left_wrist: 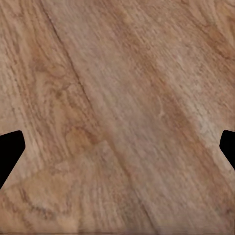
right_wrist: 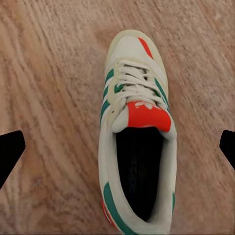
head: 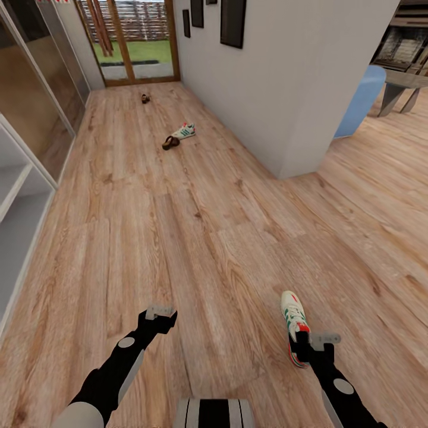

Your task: Pick up the two gym shoes and the two sandals from the corridor floor and place them onto the hallstand (shoe rack) in the corridor, making sure they are on the rack and not on the floor. Arrange them so the two gym shoes are next to each other and the two sandals are next to each other.

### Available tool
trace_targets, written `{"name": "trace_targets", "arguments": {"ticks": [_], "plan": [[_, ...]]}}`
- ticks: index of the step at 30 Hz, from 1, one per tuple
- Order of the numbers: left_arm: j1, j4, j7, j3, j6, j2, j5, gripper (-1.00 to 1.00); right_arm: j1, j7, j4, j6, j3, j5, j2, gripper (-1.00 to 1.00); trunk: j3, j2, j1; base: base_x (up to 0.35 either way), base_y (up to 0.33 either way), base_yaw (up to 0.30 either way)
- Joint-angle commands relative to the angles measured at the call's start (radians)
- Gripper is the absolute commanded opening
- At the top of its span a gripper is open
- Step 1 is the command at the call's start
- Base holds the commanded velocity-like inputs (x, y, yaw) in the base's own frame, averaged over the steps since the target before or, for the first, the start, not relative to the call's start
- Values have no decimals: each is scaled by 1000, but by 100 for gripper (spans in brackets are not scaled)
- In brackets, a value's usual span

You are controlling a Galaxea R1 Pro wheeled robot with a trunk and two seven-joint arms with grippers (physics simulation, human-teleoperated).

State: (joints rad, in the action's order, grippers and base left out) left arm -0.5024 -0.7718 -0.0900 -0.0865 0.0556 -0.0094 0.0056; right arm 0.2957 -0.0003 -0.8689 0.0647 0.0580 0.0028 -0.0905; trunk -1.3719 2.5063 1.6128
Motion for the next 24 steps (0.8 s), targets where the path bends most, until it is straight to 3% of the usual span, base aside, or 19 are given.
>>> {"name": "trace_targets", "arguments": {"ticks": [1,10,18,23,24], "plan": [[0,-2,-3,1,6,0,1,100,0,0,2,3,0,0,0,100,-5,1,0,0,0,0],[1,-1,-3,1,5,0,3,100,0,2,8,3,0,-1,0,100,-39,3,4,0,0,-27],[1,-2,-7,-1,0,1,4,100,0,2,8,2,0,-1,0,100,-70,4,8,0,0,-217],[1,1,-31,-1,-39,2,5,100,0,2,8,2,0,-1,0,100,-90,6,10,0,0,-166],[2,6,-61,-2,-84,5,4,100,0,2,8,2,0,0,0,100,-94,6,11,0,0,-42]]}}
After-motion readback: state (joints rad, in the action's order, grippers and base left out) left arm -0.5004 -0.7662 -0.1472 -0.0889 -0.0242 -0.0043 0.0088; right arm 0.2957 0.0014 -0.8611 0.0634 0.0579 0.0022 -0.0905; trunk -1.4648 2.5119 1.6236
